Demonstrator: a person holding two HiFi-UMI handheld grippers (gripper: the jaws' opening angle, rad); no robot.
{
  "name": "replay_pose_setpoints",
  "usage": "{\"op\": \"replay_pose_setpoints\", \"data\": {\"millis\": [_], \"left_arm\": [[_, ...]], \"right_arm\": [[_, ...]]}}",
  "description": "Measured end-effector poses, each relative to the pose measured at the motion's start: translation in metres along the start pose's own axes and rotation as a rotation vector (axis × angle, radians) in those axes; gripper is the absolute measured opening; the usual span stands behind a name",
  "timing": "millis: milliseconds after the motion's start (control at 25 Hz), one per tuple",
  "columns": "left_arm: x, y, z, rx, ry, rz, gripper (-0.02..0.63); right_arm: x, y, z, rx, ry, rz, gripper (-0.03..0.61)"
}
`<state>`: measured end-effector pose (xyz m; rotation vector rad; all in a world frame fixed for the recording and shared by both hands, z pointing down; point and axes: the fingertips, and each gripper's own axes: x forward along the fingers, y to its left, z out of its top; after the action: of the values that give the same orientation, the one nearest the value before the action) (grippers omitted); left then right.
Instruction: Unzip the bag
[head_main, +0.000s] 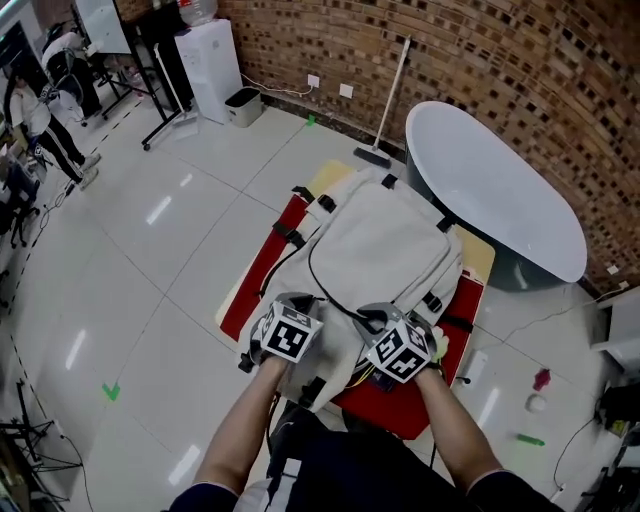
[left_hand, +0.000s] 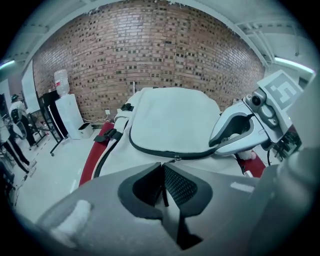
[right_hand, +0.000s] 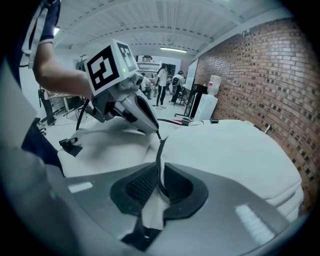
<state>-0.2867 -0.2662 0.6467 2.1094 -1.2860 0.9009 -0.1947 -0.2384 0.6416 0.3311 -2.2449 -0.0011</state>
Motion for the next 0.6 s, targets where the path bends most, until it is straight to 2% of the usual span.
{"op": "replay_pose_setpoints", "data": {"millis": [400,600], "left_arm": [[0.003,0.044,0.013,0.02,-0.025,-0.082,0.015],[0.006,0.052,0.02,0.06,-0.017,-0.1,0.015]], "right_arm": [[0.008,0.0,-0.004,0.126,0.091,-0.083,0.038],[0.011,0.0,-0.007,0.169,0.119,-0.102,0.037]]}}
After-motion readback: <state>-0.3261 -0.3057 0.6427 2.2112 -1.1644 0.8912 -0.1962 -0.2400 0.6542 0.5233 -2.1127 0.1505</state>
